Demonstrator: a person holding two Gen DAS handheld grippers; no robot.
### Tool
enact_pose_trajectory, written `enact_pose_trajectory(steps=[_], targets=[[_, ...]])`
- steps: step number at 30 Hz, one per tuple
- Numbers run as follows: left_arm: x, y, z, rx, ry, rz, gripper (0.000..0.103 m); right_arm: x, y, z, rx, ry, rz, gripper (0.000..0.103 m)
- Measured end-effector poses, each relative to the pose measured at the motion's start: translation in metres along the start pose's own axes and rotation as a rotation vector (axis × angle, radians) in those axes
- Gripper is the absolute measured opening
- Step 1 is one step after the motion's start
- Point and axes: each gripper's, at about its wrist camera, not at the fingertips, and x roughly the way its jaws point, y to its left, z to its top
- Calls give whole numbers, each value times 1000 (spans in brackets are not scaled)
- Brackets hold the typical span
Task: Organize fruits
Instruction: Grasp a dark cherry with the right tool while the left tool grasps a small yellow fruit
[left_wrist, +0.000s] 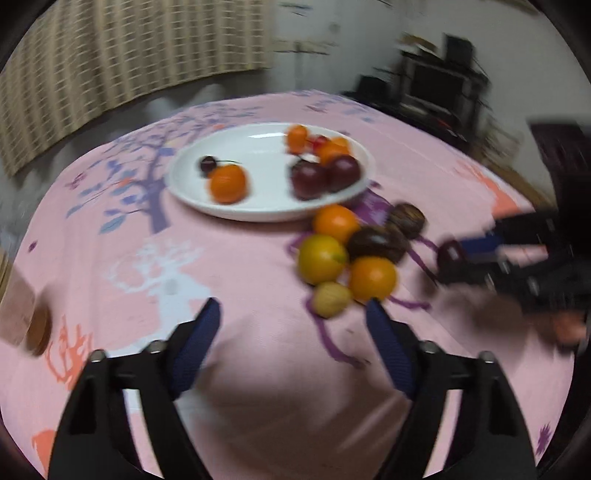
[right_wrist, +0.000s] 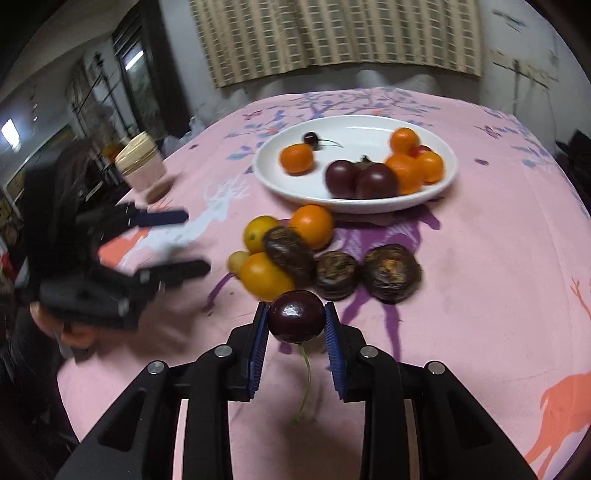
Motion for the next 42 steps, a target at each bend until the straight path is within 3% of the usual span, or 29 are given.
enact_pose_trajectory(steps=[2,12,16,32,35,38,42], targets=[[6,-9,-2,38,23,-16,51,-1,-2,-1,11,0,-5,30],[24,-12,5,37,37,-31,42,-1,-1,5,8,-5,-4,30],[29,-14,6,46,51,-58,27,-1,0,5,7,-6,-7,30],[28,-20,4,53,61,-88,25,-2,-6,6,30,-19,13,30],[7,-15,8,35,15,-127,25,-15,-7,14,42,-98,80,30],[-7,0,27,-32,-49,-159,25,-23,-12,35,68,-196,68,30],[2,22,71,-118,-112,-89,25,-12,-32,77,142,-276,11,30]])
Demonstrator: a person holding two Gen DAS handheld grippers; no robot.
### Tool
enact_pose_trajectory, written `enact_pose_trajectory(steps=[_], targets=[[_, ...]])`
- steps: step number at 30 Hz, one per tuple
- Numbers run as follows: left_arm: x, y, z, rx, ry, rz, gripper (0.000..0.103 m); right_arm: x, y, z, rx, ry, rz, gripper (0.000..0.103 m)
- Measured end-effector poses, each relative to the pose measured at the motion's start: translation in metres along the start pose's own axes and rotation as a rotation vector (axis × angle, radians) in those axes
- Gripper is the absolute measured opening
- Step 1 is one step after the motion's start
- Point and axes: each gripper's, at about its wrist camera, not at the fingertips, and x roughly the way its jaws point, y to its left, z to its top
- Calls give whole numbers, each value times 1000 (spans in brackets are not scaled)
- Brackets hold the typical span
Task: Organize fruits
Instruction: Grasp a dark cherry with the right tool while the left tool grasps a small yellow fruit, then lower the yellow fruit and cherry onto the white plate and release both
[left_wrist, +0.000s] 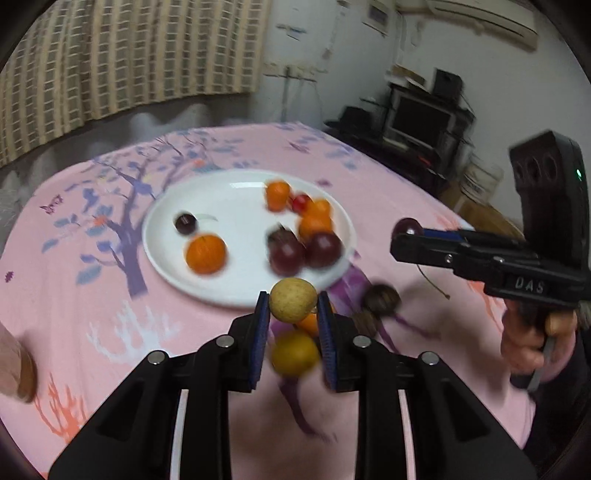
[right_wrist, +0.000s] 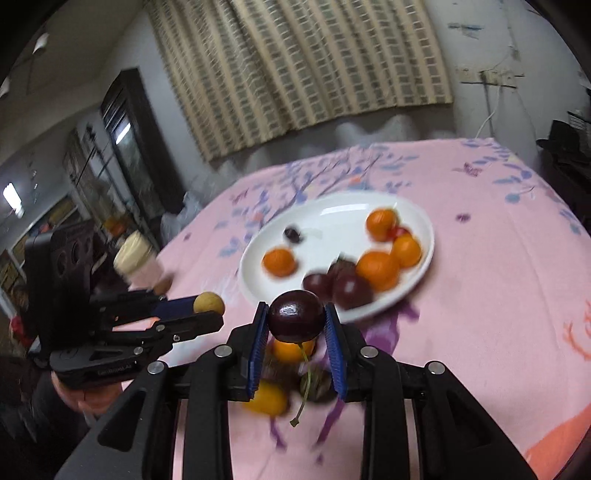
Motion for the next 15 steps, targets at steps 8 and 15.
enact_pose_trajectory(steps=[8,15], targets=[[65,32,51,-108,2,86,27,70,-36,33,46,22,-116,34],[43,25,41,-70,-85,168,97,48,-33,27,16,-6,-59,68]])
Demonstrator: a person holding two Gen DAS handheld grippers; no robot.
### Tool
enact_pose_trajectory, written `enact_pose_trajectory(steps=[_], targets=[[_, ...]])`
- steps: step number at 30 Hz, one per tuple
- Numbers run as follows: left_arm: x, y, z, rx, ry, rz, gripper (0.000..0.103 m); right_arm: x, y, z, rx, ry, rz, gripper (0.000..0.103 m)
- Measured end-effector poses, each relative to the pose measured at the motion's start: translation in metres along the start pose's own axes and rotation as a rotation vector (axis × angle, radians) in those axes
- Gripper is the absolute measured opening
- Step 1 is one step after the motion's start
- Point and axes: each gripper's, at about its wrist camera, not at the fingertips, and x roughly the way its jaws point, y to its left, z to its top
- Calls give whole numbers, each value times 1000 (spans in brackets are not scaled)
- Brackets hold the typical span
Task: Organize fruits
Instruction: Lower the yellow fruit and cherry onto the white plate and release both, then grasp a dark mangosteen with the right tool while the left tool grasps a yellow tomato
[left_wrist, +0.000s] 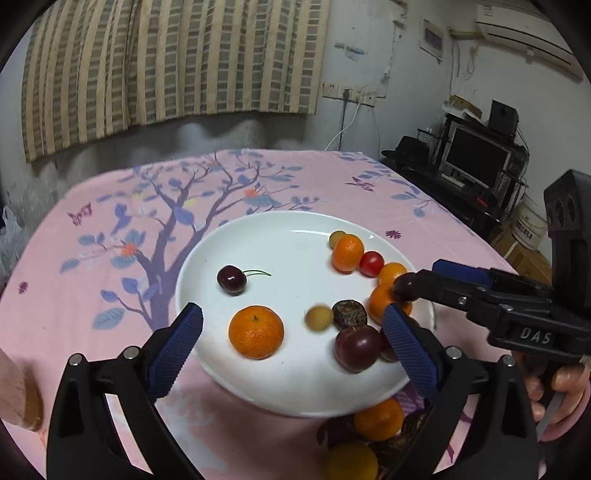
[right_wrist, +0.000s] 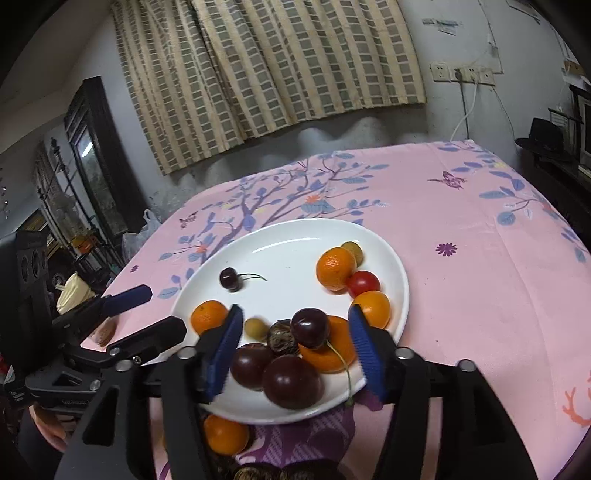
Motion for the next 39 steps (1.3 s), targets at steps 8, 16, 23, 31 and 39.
enact_pose_trajectory(steps=[8,16,23,31,39], targets=[[-33,-4,-26,28,10,3,98,-27,6,-35,-35,52,-5,68],[-53,23,-72,-32,89,59,98,-39,10,-59,-57,136,-17,68],[-67,48,-81,-150,86,72,98,-39,2,-75,-65,211,-116,62],[-68,44,-82,-119,95,103,98,-32,12,-87,-152,276,-135,60],[-66,42,-83,-116,104,108,98,-24,15,-92,-183,306,-154,48]])
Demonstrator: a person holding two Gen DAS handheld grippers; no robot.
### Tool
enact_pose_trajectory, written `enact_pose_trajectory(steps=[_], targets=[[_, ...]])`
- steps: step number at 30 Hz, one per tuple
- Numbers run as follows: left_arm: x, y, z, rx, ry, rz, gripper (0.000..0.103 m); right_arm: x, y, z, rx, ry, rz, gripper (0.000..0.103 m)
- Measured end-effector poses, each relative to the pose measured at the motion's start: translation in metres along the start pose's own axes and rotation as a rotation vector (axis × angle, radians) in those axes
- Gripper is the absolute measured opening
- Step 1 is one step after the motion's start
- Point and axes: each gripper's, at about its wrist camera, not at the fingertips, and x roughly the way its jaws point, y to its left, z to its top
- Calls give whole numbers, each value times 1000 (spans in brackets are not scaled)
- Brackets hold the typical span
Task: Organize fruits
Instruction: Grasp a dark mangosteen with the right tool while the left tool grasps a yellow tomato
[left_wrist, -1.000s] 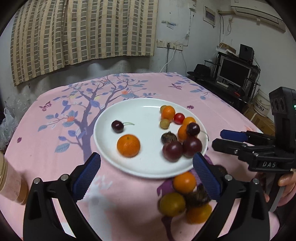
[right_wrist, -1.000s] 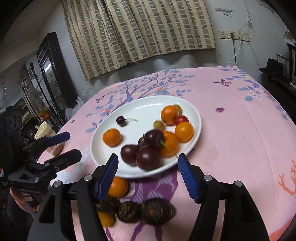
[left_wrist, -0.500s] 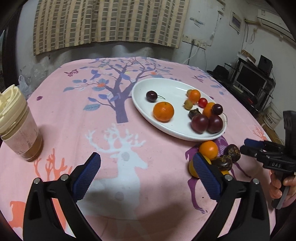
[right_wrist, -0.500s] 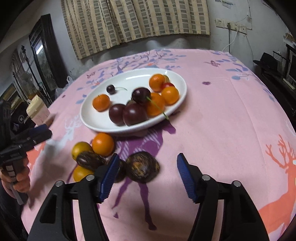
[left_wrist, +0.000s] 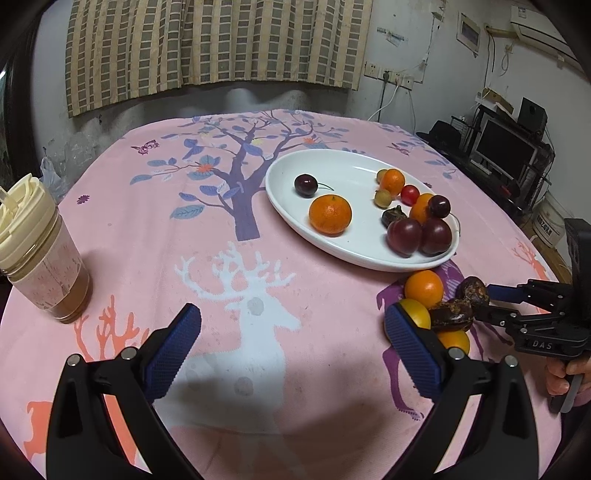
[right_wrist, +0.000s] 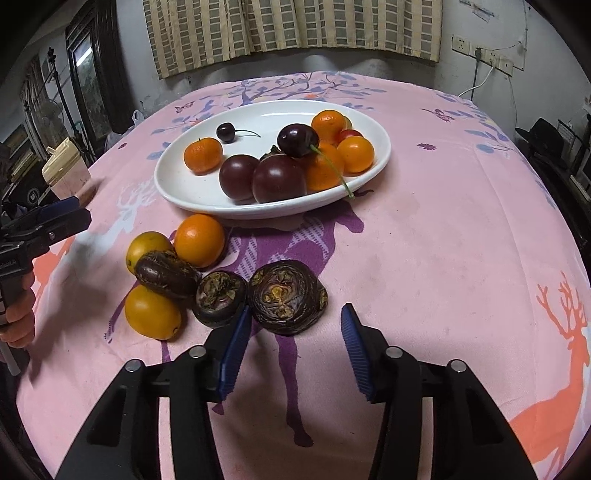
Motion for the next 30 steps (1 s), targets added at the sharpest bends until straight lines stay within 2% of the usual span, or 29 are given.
enact_pose_trajectory(steps=[6,10,14,19,21,22,23,26,30], targets=[[-1,2,-1,-11,-5,4,98,15,11,9,-78,6,-70,48],[-2,2,-1,-8,-6,2,98,17,9,12,-68,2,-54,44],[-7,-2,-3,4,-4,-42,98,3,-3,9,14,-28,-23,44],[-12,-31,-17,131,6,-118,98,-7,-13,10,80,-57,-10,44],[-13,-44,-23,191,4,-124,98,-6,-15,9,94,-50,-8,44],[-13,-49,-25,216,-3,-117,94,-6,-15,9,96,-47,-11,44],[-12,-53,-26,240,-7,-112,84,-5,-15,9,97,-44,-14,44],[-3,-56,-28,257,27,-131,68,-4,-14,9,97,-38,-18,44],[9,-59,-25,267,46,-112,65,-3,-15,8,102,-37,-19,44]])
